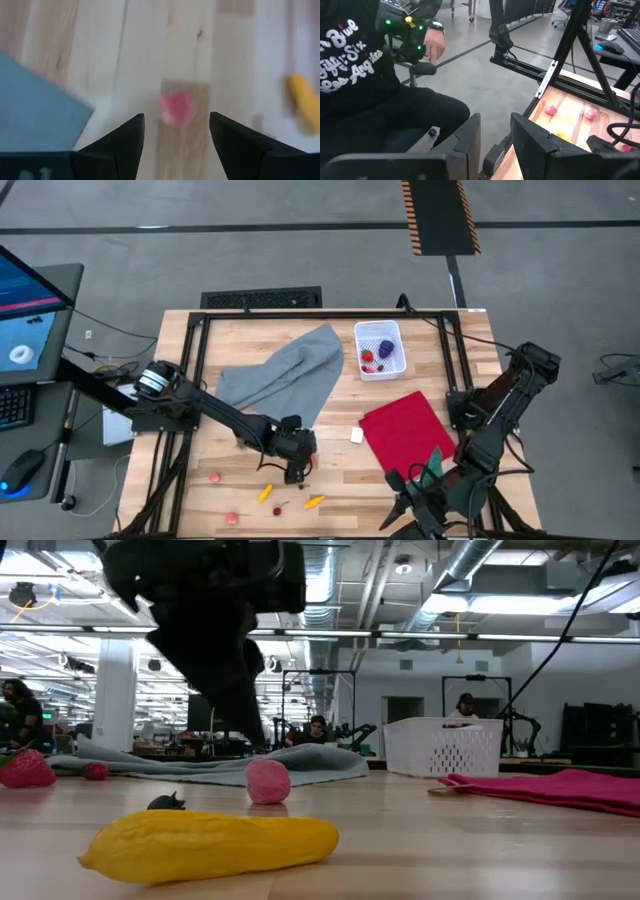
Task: Pick and placing Produce into tupperware
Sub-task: Put the pink peach into the white bin
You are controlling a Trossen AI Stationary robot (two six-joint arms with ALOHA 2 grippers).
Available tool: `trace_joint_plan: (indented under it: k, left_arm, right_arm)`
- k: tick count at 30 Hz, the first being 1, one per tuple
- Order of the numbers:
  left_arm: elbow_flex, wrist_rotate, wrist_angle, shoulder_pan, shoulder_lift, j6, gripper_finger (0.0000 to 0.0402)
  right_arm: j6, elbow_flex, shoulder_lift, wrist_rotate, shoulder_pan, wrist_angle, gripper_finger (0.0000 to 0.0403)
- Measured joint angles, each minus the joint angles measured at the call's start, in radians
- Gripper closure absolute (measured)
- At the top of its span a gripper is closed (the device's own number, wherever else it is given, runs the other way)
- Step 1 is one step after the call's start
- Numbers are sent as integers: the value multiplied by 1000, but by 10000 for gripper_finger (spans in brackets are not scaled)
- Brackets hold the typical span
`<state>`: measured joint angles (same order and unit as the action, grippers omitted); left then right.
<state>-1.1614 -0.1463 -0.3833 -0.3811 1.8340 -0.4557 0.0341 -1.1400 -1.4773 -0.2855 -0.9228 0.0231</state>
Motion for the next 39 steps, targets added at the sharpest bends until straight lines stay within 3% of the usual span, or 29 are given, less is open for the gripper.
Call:
trace_joint_plan:
  k: [9, 17, 31, 39]
  left_arm:
    - [-6, 50, 89, -1, 79, -9, 187]
    - [-4, 27, 64, -1, 85, -15, 191]
    - [-3, 52, 115, -1, 85, -1, 312]
    - [-2, 60, 115, -1, 85, -8, 317]
  right_arm:
    - [1, -1, 0, 0, 0, 13, 274]
    - [0, -1, 0, 0, 0, 15, 274]
    - [-8, -1, 0, 0, 0, 15, 275]
    - [-9, -1, 0, 0, 0, 15, 275]
